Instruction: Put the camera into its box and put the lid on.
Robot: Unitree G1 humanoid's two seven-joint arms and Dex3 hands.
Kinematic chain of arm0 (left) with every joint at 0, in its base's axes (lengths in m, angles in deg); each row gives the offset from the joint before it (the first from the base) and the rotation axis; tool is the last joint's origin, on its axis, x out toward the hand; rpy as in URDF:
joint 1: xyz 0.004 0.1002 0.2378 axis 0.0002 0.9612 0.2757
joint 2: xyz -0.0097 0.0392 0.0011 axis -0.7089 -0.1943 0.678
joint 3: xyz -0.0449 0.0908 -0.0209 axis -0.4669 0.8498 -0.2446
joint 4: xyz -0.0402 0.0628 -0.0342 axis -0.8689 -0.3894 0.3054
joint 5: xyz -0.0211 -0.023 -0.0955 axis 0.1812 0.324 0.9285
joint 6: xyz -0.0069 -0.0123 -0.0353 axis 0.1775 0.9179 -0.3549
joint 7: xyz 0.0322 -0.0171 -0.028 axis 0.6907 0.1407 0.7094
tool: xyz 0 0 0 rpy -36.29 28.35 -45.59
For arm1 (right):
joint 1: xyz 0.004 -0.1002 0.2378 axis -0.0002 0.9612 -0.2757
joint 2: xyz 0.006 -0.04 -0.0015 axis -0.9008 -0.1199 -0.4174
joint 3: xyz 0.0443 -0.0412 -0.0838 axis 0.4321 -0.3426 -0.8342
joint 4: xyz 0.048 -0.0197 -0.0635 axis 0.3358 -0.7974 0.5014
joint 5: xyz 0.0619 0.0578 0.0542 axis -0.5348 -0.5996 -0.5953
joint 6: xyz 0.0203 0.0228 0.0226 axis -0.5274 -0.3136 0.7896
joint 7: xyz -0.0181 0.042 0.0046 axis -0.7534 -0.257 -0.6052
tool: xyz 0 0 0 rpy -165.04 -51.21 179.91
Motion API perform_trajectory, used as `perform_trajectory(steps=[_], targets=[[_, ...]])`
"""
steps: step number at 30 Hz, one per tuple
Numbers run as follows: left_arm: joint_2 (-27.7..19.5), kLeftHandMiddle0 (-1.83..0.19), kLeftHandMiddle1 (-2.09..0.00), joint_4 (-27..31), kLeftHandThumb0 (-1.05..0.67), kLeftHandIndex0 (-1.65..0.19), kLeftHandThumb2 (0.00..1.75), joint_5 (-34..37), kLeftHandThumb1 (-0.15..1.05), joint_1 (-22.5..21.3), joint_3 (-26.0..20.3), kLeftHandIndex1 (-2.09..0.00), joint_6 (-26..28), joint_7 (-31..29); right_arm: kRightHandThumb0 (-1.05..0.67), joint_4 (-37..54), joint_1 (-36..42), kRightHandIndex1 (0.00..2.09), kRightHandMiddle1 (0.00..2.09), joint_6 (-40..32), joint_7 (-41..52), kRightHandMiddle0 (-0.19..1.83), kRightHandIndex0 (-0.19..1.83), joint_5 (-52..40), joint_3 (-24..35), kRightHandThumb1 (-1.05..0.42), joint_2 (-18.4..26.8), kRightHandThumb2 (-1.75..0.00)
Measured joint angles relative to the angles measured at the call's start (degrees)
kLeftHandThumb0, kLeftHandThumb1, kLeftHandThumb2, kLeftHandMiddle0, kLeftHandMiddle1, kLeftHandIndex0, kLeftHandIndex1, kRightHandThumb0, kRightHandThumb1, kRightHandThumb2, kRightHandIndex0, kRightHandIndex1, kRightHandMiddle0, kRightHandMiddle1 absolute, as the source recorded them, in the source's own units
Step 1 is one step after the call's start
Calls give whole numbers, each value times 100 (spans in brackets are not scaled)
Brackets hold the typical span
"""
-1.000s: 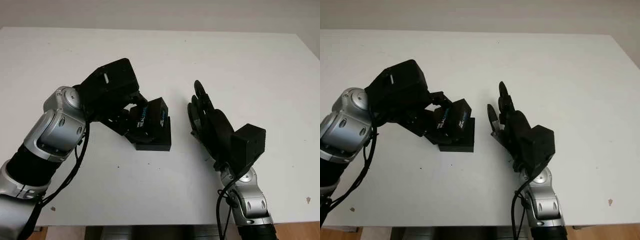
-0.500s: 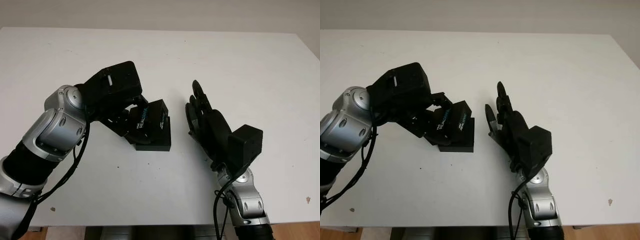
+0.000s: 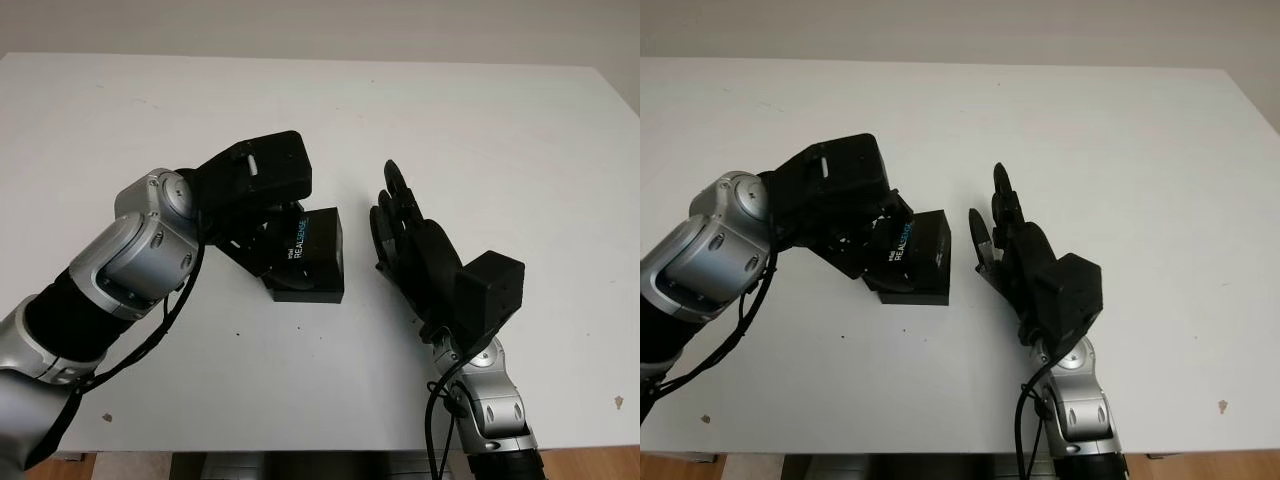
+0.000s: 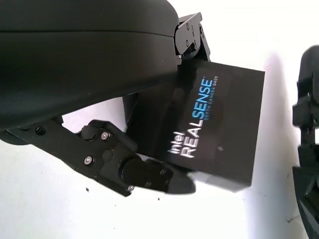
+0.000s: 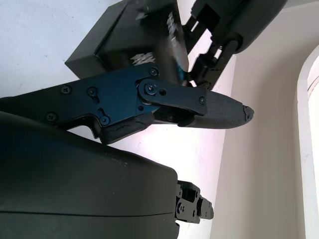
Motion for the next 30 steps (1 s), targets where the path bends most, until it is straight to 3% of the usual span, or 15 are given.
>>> perform_trajectory(steps=[3, 6, 13, 15, 16, 17, 20, 24, 27, 30], targets=[[-31, 19, -53, 117, -58, 19, 46, 56, 105, -76, 98, -3, 203, 1, -74, -7, 0, 6, 6, 5, -8, -12, -15, 46, -14, -105, 0, -59], [-54, 19, -64, 190, -56, 15, 45, 132, 105, -104, 131, -1, 282, 18, -74, -14, 0, 6, 6, 6, -11, -12, -14, 62, -23, -105, -1, -58], [-177, 19, -13, 377, -58, 19, 45, 301, 105, -122, 219, 0, 295, 22, -74, -61, 0, 6, 6, 49, 1, -11, -15, 48, -20, -105, -10, -58], [-232, 13, -23, 396, -59, 19, 43, 335, 105, -122, 229, 0, 196, 23, -74, -62, 0, 6, 6, 49, 1, -11, -15, 49, -21, -105, -10, -58], [-291, 16, -37, 417, -59, 19, 43, 334, 105, -117, 268, 0, 46, 23, -74, -63, 0, 6, 6, 49, 1, -11, -15, 51, -21, -105, -10, -58], [-349, 18, -35, 438, -59, 19, 43, 301, 105, -115, 336, 0, -127, 19, -75, -64, 0, 6, 6, 50, 1, -11, -15, 53, -21, -105, -10, -58], [-510, 19, -7, 489, -55, 19, 40, 222, 105, -93, 473, 0, -511, -17, -75, -65, 0, 6, 6, 49, 1, -11, -15, 62, -24, -105, -10, -58], [-727, 19, 0, 536, -51, 19, 36, 58, 105, -54, 553, 0, -1087, -177, -75, -65, 0, 6, 6, 50, 3, -11, -15, 64, -24, -105, -9, -58], [-981, 19, 0, 532, -56, 19, 38, -292, 105, 122, 604, 0, -2132, -205, -74, -67, -1, 6, 6, 52, 2, -11, -14, 74, -24, -105, -8, -58], [-1354, 19, 0, 415, -63, 19, 44, -849, 105, 267, 683, 0, -3750, -195, -74, -67, 0, 6, 6, 51, 3, -11, -14, 75, -25, -105, -8, -58]])
